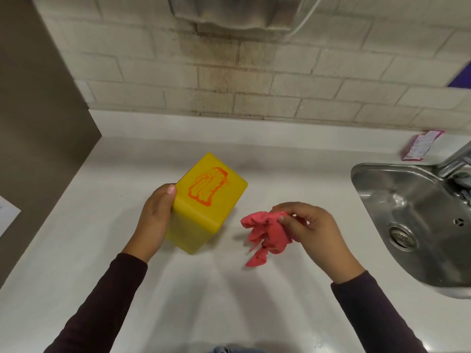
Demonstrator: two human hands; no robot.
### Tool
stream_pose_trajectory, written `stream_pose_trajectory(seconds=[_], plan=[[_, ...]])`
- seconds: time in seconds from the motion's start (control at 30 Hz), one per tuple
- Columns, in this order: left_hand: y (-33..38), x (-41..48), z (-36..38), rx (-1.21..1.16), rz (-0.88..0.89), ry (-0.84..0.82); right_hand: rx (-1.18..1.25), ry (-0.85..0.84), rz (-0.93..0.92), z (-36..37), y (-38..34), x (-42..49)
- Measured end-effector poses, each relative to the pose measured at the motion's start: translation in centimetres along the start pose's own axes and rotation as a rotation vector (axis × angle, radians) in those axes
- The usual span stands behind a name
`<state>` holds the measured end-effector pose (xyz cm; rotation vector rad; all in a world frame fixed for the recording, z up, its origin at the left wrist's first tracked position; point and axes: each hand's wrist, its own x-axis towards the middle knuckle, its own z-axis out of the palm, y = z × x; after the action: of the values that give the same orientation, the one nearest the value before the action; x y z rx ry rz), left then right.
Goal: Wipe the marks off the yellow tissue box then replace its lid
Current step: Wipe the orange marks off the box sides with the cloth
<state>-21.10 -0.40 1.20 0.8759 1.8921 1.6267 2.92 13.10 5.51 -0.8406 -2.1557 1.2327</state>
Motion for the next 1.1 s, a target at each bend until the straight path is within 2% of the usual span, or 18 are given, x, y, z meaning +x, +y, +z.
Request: stream_pose_trajectory(seconds=[0.1, 0.17, 0.27, 0.37, 0.5, 0.67, 0.73, 0.83, 0.9, 1.0, 1.1], plan=[[-0.1, 0.0, -0.2, -0.005, -0.023, -0.002, -0.261, 0.094, -0.173, -1.2, -1.2, 0.2], [-0.2, 0.0, -0.4, -0.005, -0.029, 0.002, -0.387, 0.129, -0.196, -1.7, -1.8, 0.1], [-0.3, 0.0, -0.5, -0.01, -0.037, 0.009, -0.277, 0.168, -0.142, -1.9, -2.5, 0.2], [-0.3, 0.0, -0.5, -0.018, -0.045, 0.008, -0.373, 0.02, -0.145, -1.6, -2.8, 0.5], [-0.3, 0.1, -0.4, -0.013, -0.035, 0.003, -0.413, -0.074, -0.179, -2.5, -3.8, 1.2], [-0.2, 0.2, -0.3, 0.008, -0.008, 0.007, -0.431, -0.056, -0.206, -3.5, -4.5, 1.9], [-0.2, 0.2, -0.2, 0.01, -0.01, -0.001, -0.429, 0.035, -0.205, -3.8, -4.4, 2.0], [-0.3, 0.2, -0.2, -0.007, -0.009, 0.006, -0.256, 0.064, -0.121, -4.4, -3.9, 2.3], [-0.2, 0.2, -0.1, -0.002, -0.013, 0.013, -0.222, 0.1, -0.015, -5.5, -3.2, 3.0], [-0.2, 0.2, -0.2, 0.0, -0.013, 0.02, -0.237, 0.185, 0.101, -7.5, -2.6, 3.9], [-0.3, 0.3, -0.2, 0.008, -0.016, 0.023, -0.324, 0.26, 0.088, -8.3, -3.1, 3.8]])
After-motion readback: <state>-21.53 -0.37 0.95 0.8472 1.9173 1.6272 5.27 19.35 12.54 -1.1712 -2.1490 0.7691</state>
